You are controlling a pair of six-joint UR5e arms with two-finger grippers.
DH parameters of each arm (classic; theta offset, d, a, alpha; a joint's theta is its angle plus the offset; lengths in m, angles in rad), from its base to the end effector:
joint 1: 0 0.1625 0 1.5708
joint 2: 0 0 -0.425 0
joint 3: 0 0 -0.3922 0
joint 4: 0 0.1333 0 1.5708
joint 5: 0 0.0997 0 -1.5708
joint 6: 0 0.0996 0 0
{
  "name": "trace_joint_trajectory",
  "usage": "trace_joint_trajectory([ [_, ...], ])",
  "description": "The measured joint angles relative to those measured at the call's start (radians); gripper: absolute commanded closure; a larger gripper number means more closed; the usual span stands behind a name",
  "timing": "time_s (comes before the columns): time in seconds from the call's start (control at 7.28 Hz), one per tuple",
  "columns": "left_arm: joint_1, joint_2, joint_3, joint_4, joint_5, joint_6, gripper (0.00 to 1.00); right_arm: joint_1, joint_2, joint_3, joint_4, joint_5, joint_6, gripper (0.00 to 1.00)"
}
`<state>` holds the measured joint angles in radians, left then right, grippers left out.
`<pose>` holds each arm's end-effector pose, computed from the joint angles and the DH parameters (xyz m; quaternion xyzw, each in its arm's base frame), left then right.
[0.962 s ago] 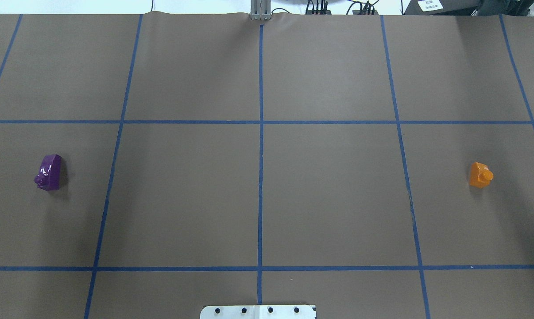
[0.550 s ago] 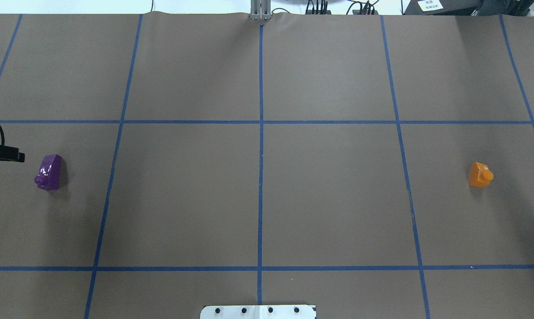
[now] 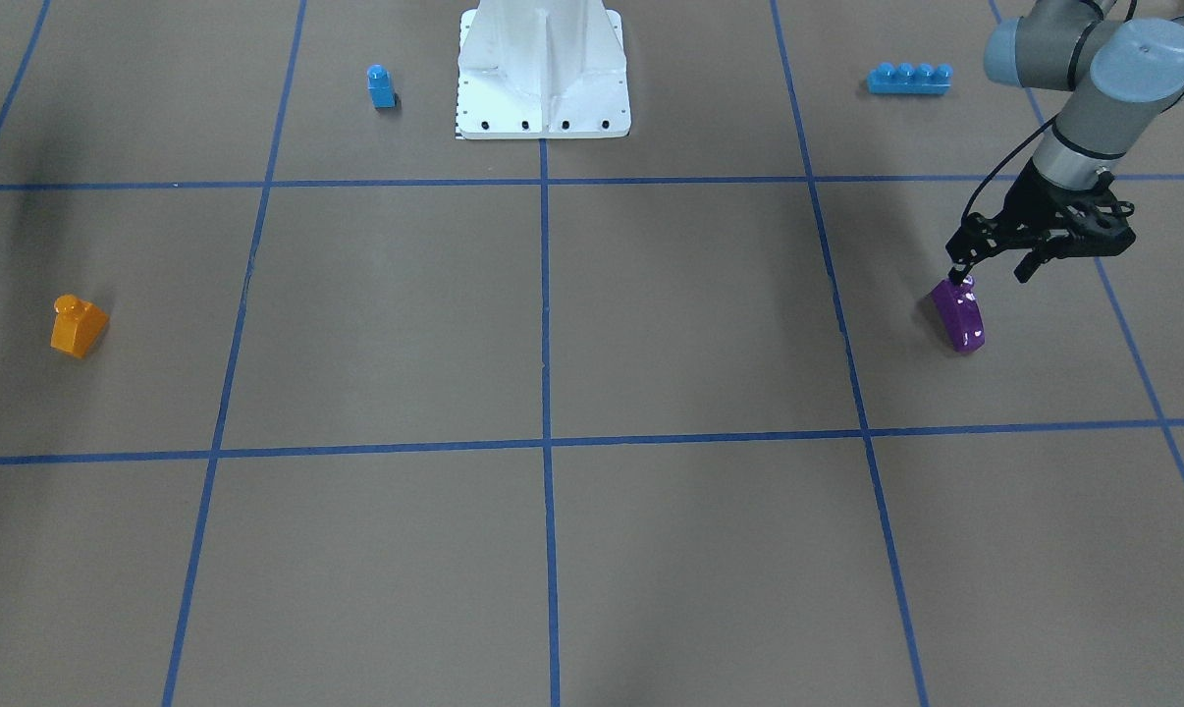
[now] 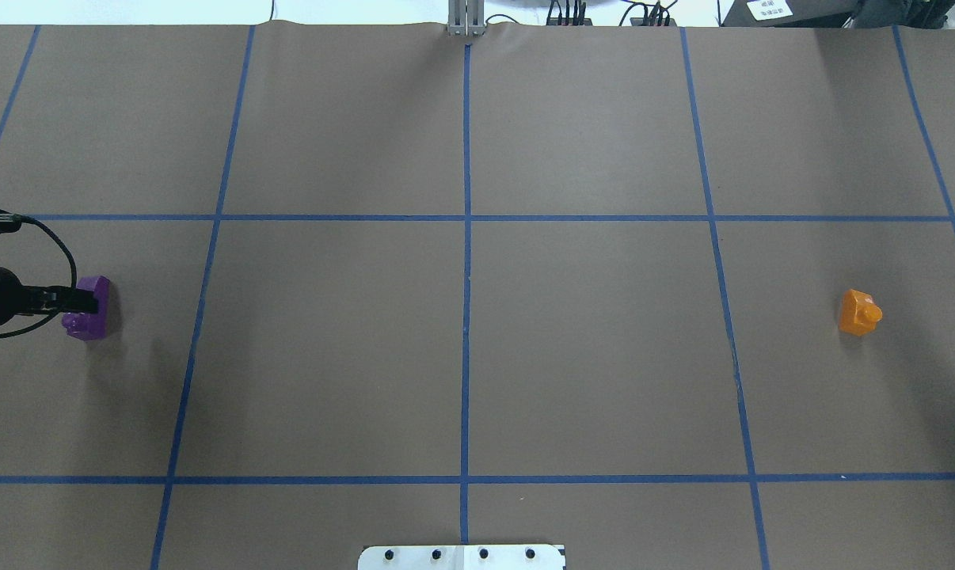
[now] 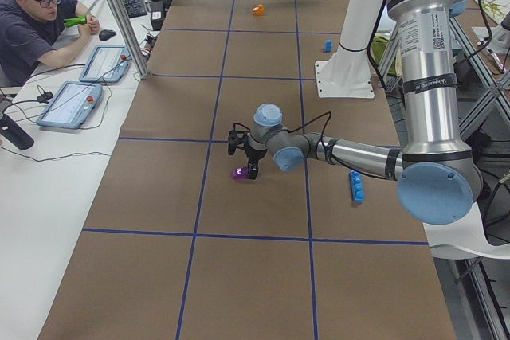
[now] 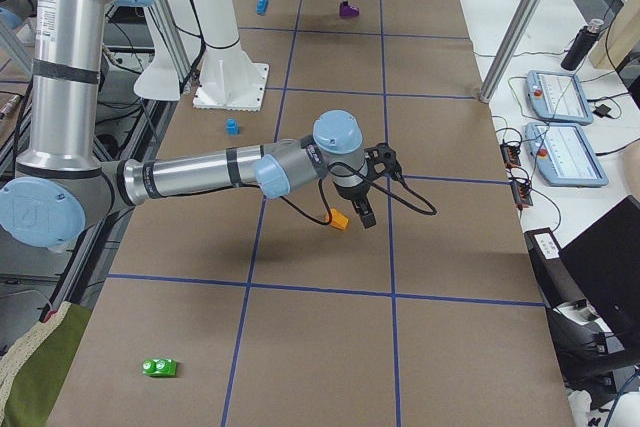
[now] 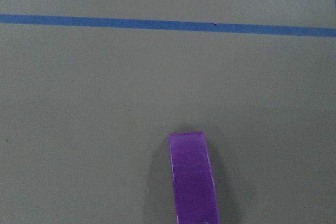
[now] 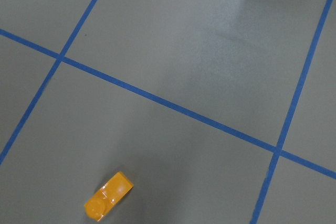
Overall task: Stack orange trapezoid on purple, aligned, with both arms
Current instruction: 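Lower the left gripper onto the purple trapezoid and close on it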
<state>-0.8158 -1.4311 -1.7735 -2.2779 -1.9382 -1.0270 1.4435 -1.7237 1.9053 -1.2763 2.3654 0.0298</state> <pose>0.2500 -0.4080 0.5560 0.1005 0.3936 -0.0556 0.9121 0.0057 -0.4459 0.5280 0.1873 -0.3919 -0.1348 0.8906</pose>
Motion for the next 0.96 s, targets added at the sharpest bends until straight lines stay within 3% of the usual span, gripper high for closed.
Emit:
trace_joint_trajectory([
  [0.14, 0.004, -0.028, 0.031, 0.0, 0.006, 0.001, 0.16, 0.0, -0.001, 0.0, 0.0, 0.0, 0.0, 0.0],
  [0.27, 0.005, -0.043, 0.051, 0.0, 0.014, 0.003, 0.4, 0.0, -0.002, 0.0, 0.0, 0.0, 0.0, 0.0],
  [0.41, 0.007, -0.049, 0.059, 0.0, 0.019, 0.006, 0.53, 0.0, -0.002, 0.0, 0.0, 0.0, 0.0, 0.0],
  [0.96, 0.016, -0.042, 0.063, 0.001, 0.022, 0.01, 0.54, -0.001, -0.001, -0.005, 0.0, 0.0, 0.0, 0.0],
])
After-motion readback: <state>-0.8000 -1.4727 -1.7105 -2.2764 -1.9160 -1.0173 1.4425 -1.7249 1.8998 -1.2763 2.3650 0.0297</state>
